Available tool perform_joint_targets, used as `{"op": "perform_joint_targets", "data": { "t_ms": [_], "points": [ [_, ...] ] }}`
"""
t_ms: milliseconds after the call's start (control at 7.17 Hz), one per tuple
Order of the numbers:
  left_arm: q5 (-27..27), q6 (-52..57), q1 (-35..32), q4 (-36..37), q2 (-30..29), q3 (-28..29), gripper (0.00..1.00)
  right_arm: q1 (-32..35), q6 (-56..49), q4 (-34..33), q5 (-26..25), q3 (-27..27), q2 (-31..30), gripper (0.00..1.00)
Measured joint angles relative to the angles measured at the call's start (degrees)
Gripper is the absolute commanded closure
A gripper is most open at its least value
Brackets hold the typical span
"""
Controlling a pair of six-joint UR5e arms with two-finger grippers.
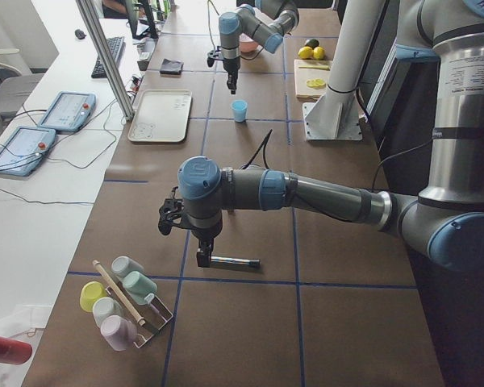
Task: Mash ice and strawberries in cup
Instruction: 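Carry the ice cube with the right gripper over the cup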
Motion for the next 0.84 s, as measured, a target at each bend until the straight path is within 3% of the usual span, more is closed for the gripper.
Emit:
{"op": "perform_joint_targets", "data": {
  "t_ms": [279,697,837],
  "points": [
    [0.0,0.0,0.0,0.0,0.0,-0.06,0.0,-1.02,0.22,0.23,-0.5,-0.35,0.01,0.94],
    [0.0,0.0,-0.03,0.0,0.01,-0.1,0.0,-2.19,0.33,0.29,-1.59,-0.68,0.01,0.63],
    [0.0,0.0,-0.02,0.0,0.02,-0.09,0.0,-2.24,0.35,0.3,-1.68,-0.75,0.01,0.46]
  ]
}}
